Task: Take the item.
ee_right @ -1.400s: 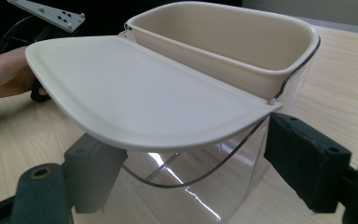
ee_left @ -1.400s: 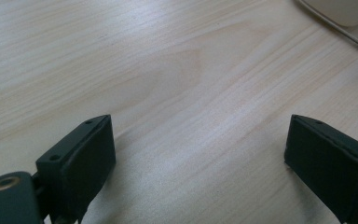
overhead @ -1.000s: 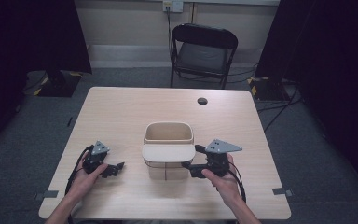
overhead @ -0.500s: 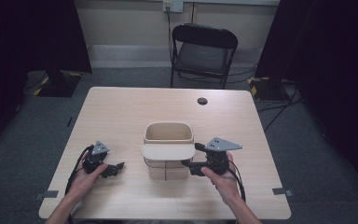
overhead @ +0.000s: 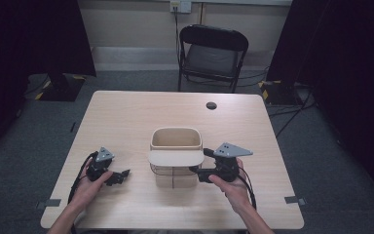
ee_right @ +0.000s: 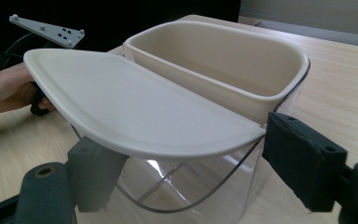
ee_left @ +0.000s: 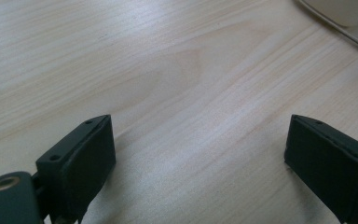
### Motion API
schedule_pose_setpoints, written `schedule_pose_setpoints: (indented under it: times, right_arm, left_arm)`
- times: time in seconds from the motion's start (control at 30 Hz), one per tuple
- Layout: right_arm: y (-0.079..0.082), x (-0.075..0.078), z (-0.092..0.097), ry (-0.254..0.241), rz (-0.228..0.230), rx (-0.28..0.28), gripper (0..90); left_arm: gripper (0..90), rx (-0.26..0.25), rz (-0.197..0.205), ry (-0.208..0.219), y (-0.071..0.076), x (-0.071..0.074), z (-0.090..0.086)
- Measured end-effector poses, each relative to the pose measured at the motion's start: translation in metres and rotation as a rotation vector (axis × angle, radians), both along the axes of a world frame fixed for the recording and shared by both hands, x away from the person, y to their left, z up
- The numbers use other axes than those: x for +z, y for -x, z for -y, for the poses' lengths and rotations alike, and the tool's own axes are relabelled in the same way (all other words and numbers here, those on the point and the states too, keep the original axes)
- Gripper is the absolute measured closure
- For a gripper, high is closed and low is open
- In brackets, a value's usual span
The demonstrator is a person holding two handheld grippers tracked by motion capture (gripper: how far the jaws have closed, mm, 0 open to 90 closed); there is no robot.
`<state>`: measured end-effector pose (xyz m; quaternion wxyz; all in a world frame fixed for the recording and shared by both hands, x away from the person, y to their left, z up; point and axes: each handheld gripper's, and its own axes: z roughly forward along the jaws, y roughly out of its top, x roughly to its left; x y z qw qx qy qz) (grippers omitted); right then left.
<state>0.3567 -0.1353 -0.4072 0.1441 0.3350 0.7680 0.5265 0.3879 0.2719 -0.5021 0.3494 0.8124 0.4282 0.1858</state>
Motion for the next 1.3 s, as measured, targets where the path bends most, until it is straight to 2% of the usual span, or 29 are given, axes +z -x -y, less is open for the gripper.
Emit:
schedule_pose_setpoints:
  times: [0.13,1.3]
  right_arm:
    - [-0.0012,0.0012,0.0004,-0.014,-0.002,-0.002,22.2]
    - [-0.0044,0.0052,0.0007,-0.016,0.016,0.01,22.7]
  left_arm:
    - [8.1,-0.001,0.0,0.001,0.0,-0.0001,0.0]
    - [8.1,0.0,0.001,0.002,-0.0001,-0.0002,0.0]
